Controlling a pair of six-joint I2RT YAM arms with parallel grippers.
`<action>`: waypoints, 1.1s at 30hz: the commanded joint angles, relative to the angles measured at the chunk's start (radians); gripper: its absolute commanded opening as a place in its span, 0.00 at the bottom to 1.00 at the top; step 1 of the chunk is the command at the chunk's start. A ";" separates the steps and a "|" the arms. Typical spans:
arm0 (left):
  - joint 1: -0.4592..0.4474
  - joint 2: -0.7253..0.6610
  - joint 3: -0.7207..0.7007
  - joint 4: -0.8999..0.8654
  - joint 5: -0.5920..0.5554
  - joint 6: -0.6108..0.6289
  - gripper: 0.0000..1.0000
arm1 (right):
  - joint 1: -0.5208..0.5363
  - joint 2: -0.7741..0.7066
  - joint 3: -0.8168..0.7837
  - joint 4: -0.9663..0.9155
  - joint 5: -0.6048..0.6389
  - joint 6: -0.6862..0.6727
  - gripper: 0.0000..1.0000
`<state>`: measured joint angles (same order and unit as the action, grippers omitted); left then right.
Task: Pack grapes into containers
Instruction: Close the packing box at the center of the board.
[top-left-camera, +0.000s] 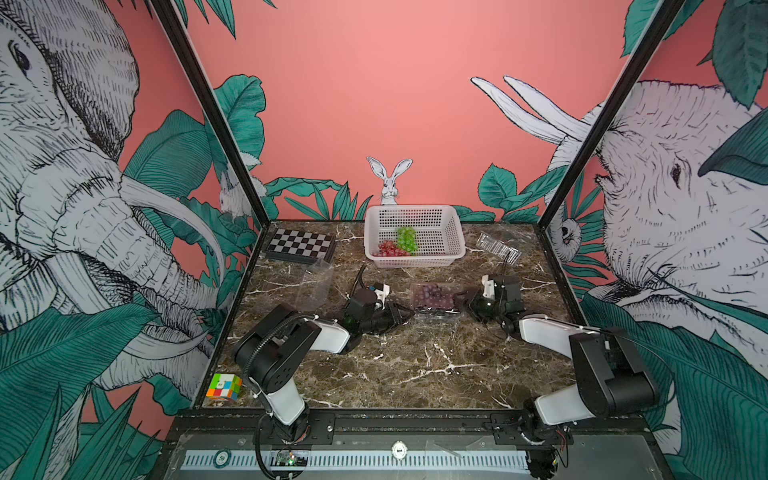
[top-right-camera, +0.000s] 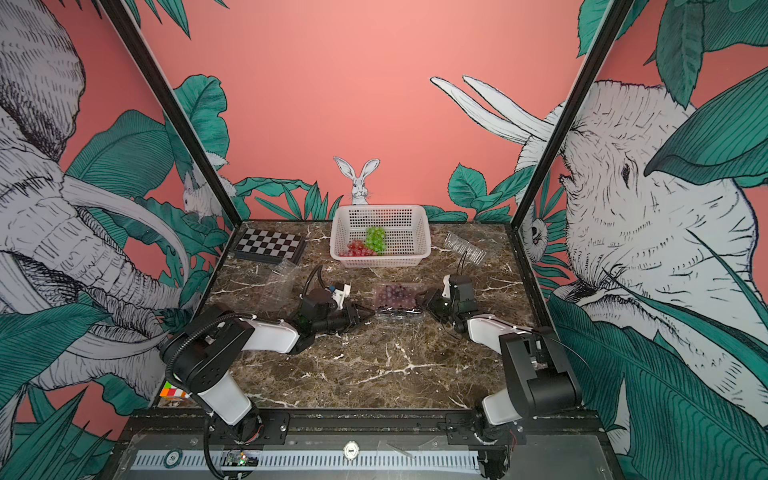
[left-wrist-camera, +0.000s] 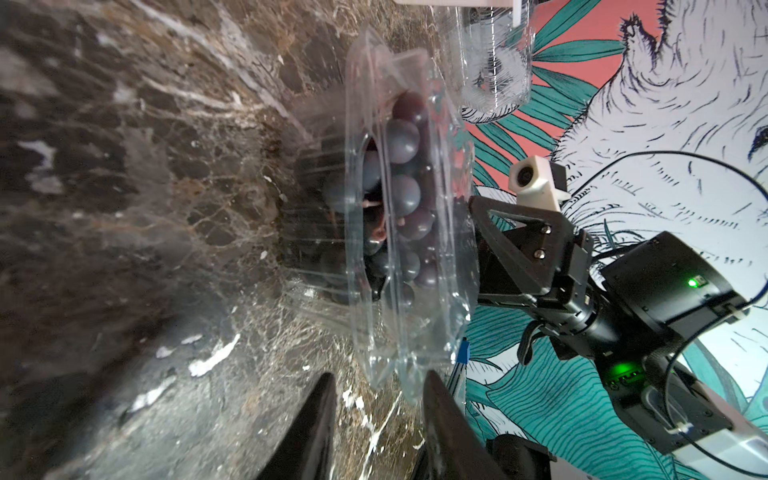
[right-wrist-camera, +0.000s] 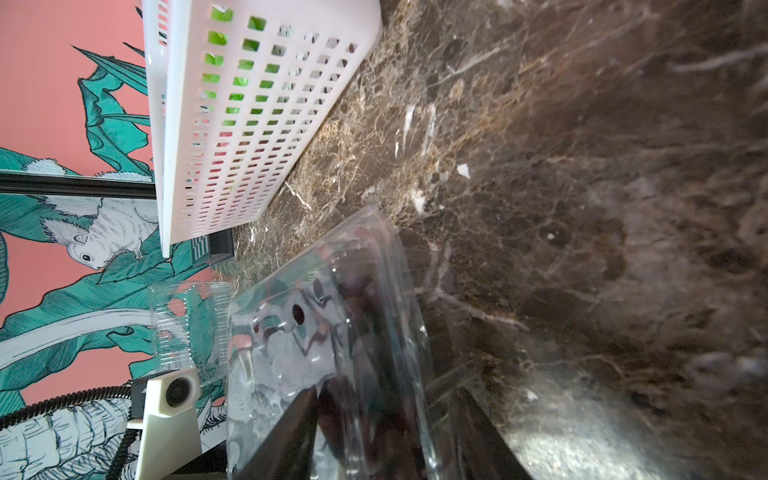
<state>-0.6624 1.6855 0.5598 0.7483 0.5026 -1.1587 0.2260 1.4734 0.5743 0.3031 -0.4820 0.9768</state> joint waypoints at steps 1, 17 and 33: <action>-0.005 0.011 -0.011 0.040 -0.025 0.000 0.34 | -0.004 0.004 -0.015 0.031 -0.001 0.006 0.50; -0.017 0.039 0.011 0.062 -0.050 -0.001 0.28 | -0.001 0.016 -0.026 0.058 -0.008 0.019 0.50; -0.032 0.044 0.042 0.037 -0.052 0.020 0.25 | 0.008 0.021 -0.030 0.071 0.002 0.028 0.49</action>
<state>-0.6853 1.7298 0.5766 0.7849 0.4553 -1.1507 0.2264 1.4811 0.5583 0.3477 -0.4812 0.9997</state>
